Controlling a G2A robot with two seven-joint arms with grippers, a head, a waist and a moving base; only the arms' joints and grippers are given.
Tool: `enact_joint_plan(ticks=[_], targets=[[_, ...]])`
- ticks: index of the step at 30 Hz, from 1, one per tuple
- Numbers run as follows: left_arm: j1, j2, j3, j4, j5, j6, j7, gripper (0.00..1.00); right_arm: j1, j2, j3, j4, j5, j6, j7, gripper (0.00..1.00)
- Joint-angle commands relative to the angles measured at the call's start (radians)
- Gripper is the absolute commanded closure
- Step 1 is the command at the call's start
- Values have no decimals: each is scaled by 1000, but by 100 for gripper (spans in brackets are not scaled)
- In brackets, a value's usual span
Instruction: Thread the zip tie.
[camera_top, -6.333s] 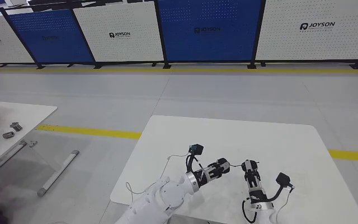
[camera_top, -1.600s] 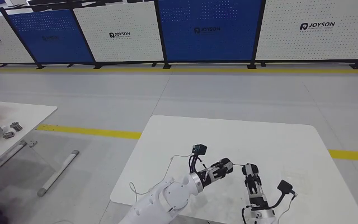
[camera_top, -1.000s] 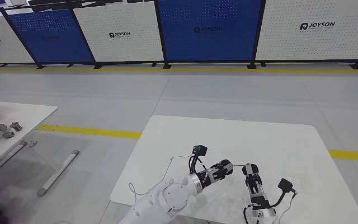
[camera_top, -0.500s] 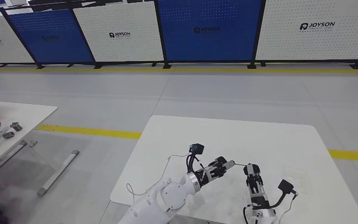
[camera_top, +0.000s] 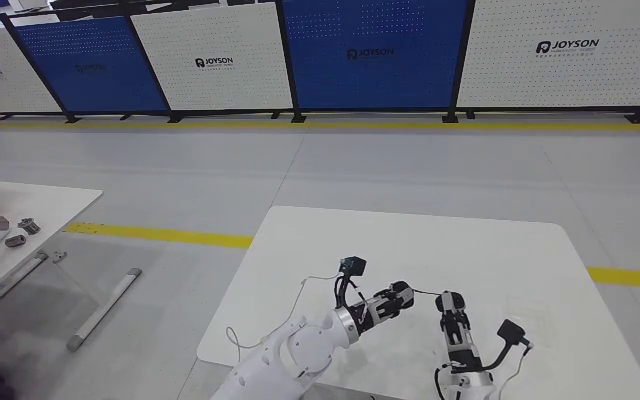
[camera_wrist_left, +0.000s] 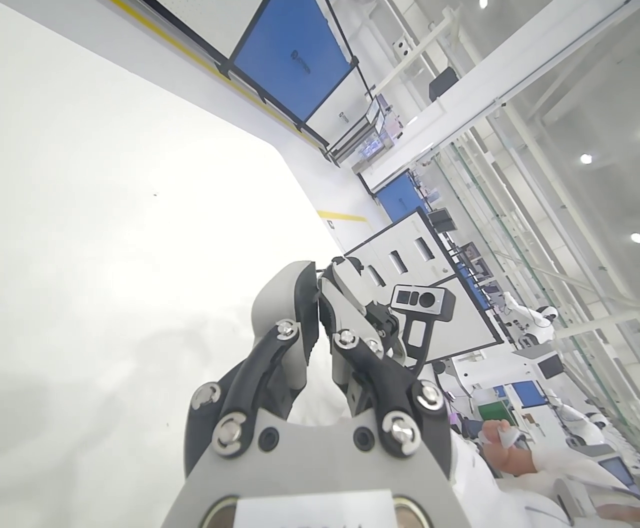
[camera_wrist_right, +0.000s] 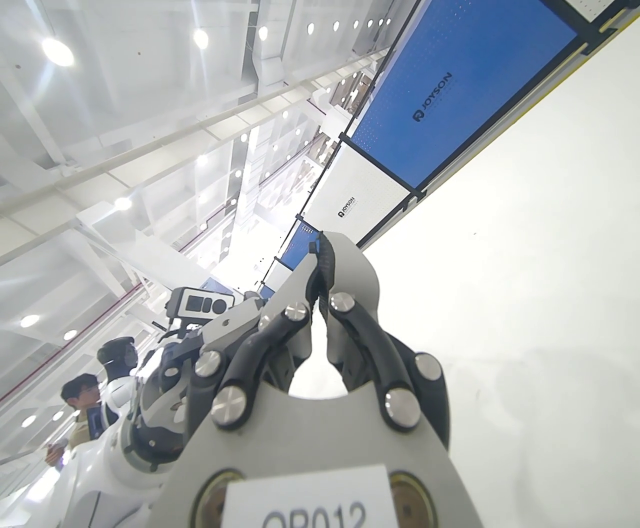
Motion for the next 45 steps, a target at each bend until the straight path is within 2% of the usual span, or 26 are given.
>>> enact_joint_plan(ticks=[1,3,4,8,15,17,21,30,31,32,33,34,41,43,45], targets=[[-1,0,-1,2,-3,-1,-3,100,1,-1,0,0,-3,0,0,100],[-1,0,0,2,-5,-1,-2,100,1,-1,0,1,-4,0,0,100],[-1,0,-1,3,-6,-1,-2,77,1,-2,0,1,-5,1,-1,100],[-2,0,-2,5,-9,1,-3,74,2,-3,0,4,-9,3,-1,100],[-2,0,-4,7,-12,3,1,81,2,-6,0,7,-17,3,-9,100],[-3,-1,-4,9,-15,3,3,90,2,-6,0,8,-18,1,-11,100],[-5,-2,-4,14,-22,5,6,100,2,-7,1,13,-25,-5,-17,100],[-7,-3,0,17,-27,7,4,100,2,-9,2,17,-53,-10,-29,100],[-7,-3,0,18,-28,6,5,91,2,-9,2,17,-55,-10,-30,100],[-7,-3,0,18,-29,6,4,71,2,-9,2,17,-57,-10,-31,100],[-7,-3,0,18,-29,6,3,71,1,-9,1,17,-58,-10,-32,100],[-7,-3,0,18,-29,6,3,75,1,-9,1,18,-59,-10,-32,100],[-11,-4,0,18,-34,10,1,73,-5,-9,2,8,-74,-10,-36,100],[-13,-5,0,18,-34,12,1,76,-8,-9,2,3,-78,-10,-37,100],[-14,-5,1,19,-32,14,1,87,-10,-9,3,-1,-78,-10,-39,100]])
